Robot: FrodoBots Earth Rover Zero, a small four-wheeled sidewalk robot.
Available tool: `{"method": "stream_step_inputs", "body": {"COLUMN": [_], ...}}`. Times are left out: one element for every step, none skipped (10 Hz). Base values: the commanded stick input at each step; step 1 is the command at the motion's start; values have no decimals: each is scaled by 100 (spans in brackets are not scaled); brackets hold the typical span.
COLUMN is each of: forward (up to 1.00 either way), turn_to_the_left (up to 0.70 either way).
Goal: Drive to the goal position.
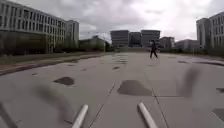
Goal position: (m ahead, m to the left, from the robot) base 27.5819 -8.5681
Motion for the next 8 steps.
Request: {"method": "stream_step_inputs", "body": {"forward": [100,100,100,100,100,100,100,100], "turn_to_the_left": [0,0,0,0,0,0,0,-10]}}
